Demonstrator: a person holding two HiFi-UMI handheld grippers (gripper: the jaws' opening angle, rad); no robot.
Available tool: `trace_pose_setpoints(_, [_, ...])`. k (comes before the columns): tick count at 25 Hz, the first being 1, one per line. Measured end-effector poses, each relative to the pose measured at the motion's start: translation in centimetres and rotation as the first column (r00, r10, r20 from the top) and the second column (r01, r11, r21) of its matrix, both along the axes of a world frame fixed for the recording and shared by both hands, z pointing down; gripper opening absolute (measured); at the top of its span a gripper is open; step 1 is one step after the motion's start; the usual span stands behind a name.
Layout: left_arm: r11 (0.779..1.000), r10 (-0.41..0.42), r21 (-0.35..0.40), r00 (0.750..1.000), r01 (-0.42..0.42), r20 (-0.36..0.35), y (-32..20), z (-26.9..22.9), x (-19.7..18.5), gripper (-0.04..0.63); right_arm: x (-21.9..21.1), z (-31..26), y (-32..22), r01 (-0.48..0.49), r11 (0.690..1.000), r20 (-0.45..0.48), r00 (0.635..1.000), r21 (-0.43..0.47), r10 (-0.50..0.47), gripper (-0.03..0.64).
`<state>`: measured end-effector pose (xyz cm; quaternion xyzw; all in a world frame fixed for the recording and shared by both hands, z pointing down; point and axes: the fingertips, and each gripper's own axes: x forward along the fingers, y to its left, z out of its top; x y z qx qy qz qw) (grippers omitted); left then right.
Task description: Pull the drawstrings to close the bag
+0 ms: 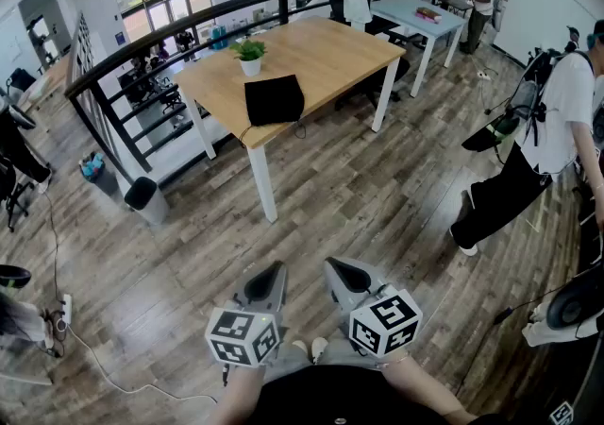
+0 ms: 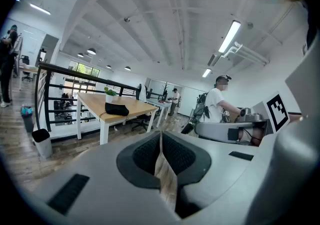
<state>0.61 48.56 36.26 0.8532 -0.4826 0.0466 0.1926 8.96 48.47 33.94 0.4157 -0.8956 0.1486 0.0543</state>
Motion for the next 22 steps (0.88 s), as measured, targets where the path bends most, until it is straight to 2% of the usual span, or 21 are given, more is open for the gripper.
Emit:
trace_pose_setpoints(6, [1.0, -0.009, -0.011, 1.0, 0.009, 0.021, 0.2, 0.8, -0.5, 0.024, -0.1, 0.6, 0.2, 0.003, 1.0, -0.009, 1.0, -0.007, -0.003, -0.002])
trace_pose_setpoints(17, [1.0, -0.017, -0.02, 1.0, 0.017, 0.018, -0.1, 1.1, -0.6, 0.024, 0.5, 0.7, -0.3, -0.014, 1.0, -0.01, 1.0, -0.008, 0.014, -0.002])
trace_pose_setpoints(22, [1.0, -0.007, 0.026, 1.0, 0.007, -0.003, -0.6, 0.5, 0.0, 0.025, 1.3, 0.4, -1.0, -0.013, 1.0, 0.021, 1.0, 0.008, 0.013, -0.002])
